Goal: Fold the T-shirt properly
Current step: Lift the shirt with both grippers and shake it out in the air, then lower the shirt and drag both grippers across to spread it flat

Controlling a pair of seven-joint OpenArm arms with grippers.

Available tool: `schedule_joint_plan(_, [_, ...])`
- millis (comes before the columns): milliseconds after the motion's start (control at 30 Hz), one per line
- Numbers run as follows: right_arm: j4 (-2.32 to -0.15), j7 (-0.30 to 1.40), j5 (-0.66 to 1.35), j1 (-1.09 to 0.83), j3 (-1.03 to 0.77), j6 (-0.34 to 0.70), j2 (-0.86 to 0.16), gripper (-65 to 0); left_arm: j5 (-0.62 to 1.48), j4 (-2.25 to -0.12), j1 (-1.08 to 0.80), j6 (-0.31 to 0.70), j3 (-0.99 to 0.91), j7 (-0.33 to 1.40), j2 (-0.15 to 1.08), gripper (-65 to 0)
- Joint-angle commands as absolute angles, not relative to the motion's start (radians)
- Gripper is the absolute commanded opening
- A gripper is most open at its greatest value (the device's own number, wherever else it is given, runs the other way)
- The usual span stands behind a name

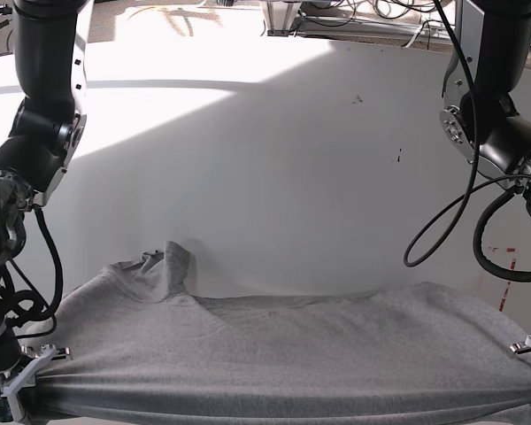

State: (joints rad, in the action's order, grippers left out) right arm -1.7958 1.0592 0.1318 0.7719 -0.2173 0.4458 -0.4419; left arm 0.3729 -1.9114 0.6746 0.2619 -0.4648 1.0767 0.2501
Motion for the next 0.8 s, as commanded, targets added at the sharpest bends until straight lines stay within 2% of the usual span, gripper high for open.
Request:
schedule_joint_plan(0, [-1.903,1.040,0.110,0.657,-0.262,0.437,-0.443,-64.8,0.426,-1.937,0.618,0.257,-0.501,1.041,0.266,-65.0])
schedule_joint_plan(300, [-2.028,1.040,0.110,0.325,-0.352,0.437,-0.364,-64.8,0.575,-1.979,0.291,0.257,-0.642,1.040,0.266,-65.0])
schedule_joint_plan(767, [-2.035,1.040,0.108,-0.007,-0.475,0.490,-0.257,-64.8,0.763,-1.986,-0.145,0.257,-0.751,1.038,0.306,-65.0])
